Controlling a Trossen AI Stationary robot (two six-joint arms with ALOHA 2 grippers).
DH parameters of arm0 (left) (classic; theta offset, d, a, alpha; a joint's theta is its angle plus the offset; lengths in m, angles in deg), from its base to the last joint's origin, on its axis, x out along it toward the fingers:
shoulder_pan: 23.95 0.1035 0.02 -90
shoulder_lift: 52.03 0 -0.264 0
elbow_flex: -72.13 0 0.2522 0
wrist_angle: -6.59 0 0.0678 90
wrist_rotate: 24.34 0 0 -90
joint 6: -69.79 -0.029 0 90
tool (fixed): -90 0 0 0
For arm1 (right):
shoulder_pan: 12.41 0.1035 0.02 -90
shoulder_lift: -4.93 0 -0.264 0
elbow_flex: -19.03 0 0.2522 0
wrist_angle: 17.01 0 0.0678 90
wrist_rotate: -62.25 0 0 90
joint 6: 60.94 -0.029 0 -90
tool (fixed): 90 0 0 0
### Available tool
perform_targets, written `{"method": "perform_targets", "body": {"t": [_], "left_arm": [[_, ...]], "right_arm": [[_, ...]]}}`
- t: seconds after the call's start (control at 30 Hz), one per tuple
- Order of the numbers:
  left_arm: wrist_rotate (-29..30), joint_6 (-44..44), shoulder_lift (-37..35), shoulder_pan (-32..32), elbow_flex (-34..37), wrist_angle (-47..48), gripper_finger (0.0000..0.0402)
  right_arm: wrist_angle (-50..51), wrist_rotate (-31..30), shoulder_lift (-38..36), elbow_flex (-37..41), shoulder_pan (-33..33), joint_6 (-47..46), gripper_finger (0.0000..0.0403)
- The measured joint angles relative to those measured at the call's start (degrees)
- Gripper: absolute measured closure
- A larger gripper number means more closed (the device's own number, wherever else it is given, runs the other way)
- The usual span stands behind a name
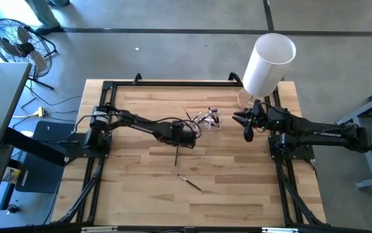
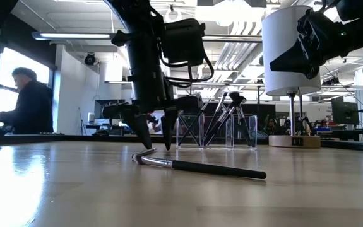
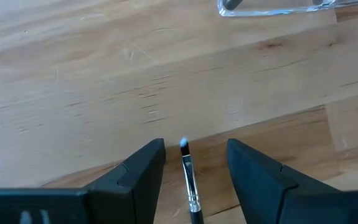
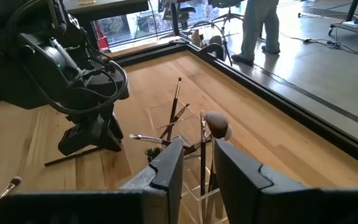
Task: Put items in baskets/containers
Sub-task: Put the eyeshadow brush into the left section of the transparent organizer
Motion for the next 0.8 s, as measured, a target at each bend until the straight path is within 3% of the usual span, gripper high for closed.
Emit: {"method": "perform_targets", "body": {"t": [0.17, 0.43, 0.6, 0.8], "left_arm": [[0.2, 0.1, 0.1, 0.0, 0.1, 0.2, 0.0253], [1.5, 0.5, 0.2, 0.1, 0.2, -0.1, 0.0388], [1.0, -1.7, 0.2, 0.1, 0.2, -0.2, 0.0395], [-4.0, -8.3, 0.2, 0.3, 0.2, -0.1, 0.0400]], "right_arm": [[0.0, 0.0, 0.0, 0.0, 0.0, 0.0, 0.0317], [0.0, 1.1, 0.0, 0.0, 0.0, 0.0, 0.0318], [0.6, 2.9, 0.0, 0.0, 0.0, 0.0, 0.0316], [1.7, 4.9, 0.0, 0.0, 0.0, 0.0, 0.0318]]}}
